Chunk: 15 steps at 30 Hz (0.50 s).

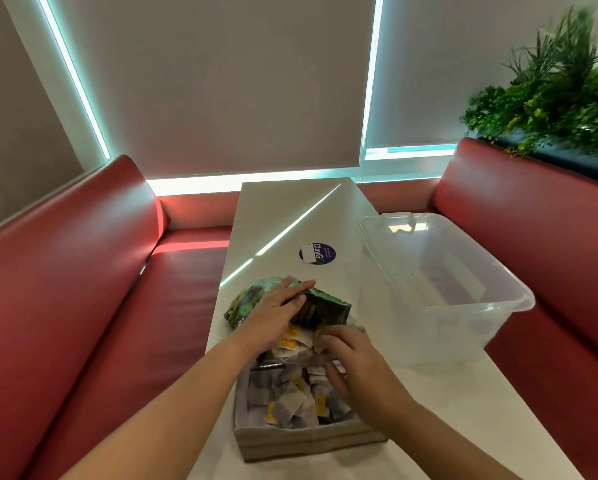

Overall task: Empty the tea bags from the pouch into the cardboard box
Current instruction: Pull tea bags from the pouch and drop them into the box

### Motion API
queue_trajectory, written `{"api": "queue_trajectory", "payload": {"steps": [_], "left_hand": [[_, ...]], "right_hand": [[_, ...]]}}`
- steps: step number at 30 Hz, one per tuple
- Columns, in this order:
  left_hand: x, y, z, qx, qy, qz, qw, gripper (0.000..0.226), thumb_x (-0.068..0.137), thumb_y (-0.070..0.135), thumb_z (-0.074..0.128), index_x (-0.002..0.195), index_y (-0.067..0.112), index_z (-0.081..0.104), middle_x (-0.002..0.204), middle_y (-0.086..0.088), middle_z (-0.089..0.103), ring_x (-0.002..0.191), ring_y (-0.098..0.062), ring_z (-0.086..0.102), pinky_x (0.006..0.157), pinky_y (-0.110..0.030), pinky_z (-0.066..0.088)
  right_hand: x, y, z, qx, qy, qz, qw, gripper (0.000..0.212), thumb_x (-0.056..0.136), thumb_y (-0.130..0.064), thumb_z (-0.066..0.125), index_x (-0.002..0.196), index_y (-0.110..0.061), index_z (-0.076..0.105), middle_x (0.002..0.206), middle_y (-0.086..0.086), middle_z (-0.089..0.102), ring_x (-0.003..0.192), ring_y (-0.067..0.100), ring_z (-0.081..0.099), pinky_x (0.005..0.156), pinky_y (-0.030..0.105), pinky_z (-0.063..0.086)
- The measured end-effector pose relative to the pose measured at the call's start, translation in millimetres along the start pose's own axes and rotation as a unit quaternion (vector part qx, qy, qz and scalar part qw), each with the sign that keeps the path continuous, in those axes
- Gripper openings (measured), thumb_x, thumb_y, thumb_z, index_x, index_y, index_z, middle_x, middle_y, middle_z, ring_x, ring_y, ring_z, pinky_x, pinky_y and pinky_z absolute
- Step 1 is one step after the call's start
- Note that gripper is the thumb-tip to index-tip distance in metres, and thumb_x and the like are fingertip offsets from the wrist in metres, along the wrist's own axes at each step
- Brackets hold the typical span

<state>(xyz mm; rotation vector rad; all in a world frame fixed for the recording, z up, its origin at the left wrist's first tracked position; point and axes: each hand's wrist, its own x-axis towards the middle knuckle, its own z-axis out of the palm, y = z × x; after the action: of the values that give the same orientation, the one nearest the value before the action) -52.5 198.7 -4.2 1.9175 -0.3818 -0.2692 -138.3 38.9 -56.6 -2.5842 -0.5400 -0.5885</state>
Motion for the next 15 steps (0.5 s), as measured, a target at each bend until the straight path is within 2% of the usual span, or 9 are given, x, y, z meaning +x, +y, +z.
{"api": "queue_trajectory", "payload": {"steps": [2, 5, 7, 9, 12, 15], "left_hand": [[-2, 0, 0, -0.001, 0.002, 0.001, 1.000, 0.032, 0.098, 0.028, 0.045, 0.110, 0.057, 0.055, 0.154, 0.009, 0.024, 0.143, -0.014, 0.016, 0.118, -0.042, 0.018], [-4, 2, 2, 0.004, 0.001, 0.005, 1.000, 0.035, 0.098, 0.029, 0.046, 0.103, 0.062, 0.054, 0.154, 0.011, 0.025, 0.143, -0.013, 0.016, 0.119, -0.041, 0.013], [-4, 2, 3, 0.006, 0.000, 0.003, 1.000, 0.035, 0.098, 0.029, 0.046, 0.102, 0.063, 0.054, 0.154, 0.010, 0.024, 0.143, -0.013, 0.016, 0.119, -0.041, 0.013], [-2, 1, 3, 0.006, -0.003, 0.006, 1.000, 0.036, 0.098, 0.028, 0.046, 0.101, 0.064, 0.054, 0.155, 0.008, 0.023, 0.144, -0.013, 0.015, 0.119, -0.042, 0.013], [-2, 2, 3, 0.016, -0.008, 0.006, 1.000, 0.034, 0.098, 0.028, 0.045, 0.106, 0.060, 0.053, 0.155, 0.008, 0.022, 0.144, -0.012, 0.013, 0.119, -0.041, 0.011], [-3, 1, 2, 0.017, -0.011, 0.003, 1.000, 0.033, 0.098, 0.028, 0.044, 0.113, 0.056, 0.053, 0.155, 0.009, 0.021, 0.144, -0.011, 0.011, 0.119, -0.041, 0.010]], "right_hand": [[21, -8, 6, -0.017, -0.055, -0.009, 0.998, 0.044, 0.088, -0.016, 0.056, 0.132, -0.012, 0.048, 0.131, 0.008, 0.050, 0.120, 0.022, 0.046, 0.102, 0.027, 0.037], [50, -14, 14, -0.089, -0.225, 0.032, 0.970, 0.067, 0.088, -0.017, 0.056, 0.146, -0.011, 0.023, 0.145, 0.014, 0.031, 0.130, 0.031, 0.031, 0.111, 0.039, 0.027], [66, -14, 23, -0.155, -0.312, 0.038, 0.937, 0.065, 0.090, -0.024, 0.056, 0.146, -0.014, 0.023, 0.146, 0.014, 0.031, 0.130, 0.034, 0.031, 0.109, 0.044, 0.028], [76, -11, 34, -0.182, -0.368, 0.031, 0.911, 0.058, 0.091, -0.029, 0.053, 0.144, -0.018, 0.031, 0.143, 0.012, 0.039, 0.125, 0.034, 0.040, 0.105, 0.045, 0.034], [76, -3, 50, -0.211, -0.385, 0.022, 0.898, 0.054, 0.091, -0.026, 0.055, 0.141, -0.018, 0.038, 0.137, 0.013, 0.047, 0.117, 0.033, 0.049, 0.100, 0.042, 0.040], [66, 6, 52, -0.210, -0.313, -0.003, 0.926, 0.048, 0.089, -0.017, 0.057, 0.135, -0.018, 0.044, 0.131, 0.013, 0.051, 0.112, 0.032, 0.053, 0.096, 0.041, 0.045]]}}
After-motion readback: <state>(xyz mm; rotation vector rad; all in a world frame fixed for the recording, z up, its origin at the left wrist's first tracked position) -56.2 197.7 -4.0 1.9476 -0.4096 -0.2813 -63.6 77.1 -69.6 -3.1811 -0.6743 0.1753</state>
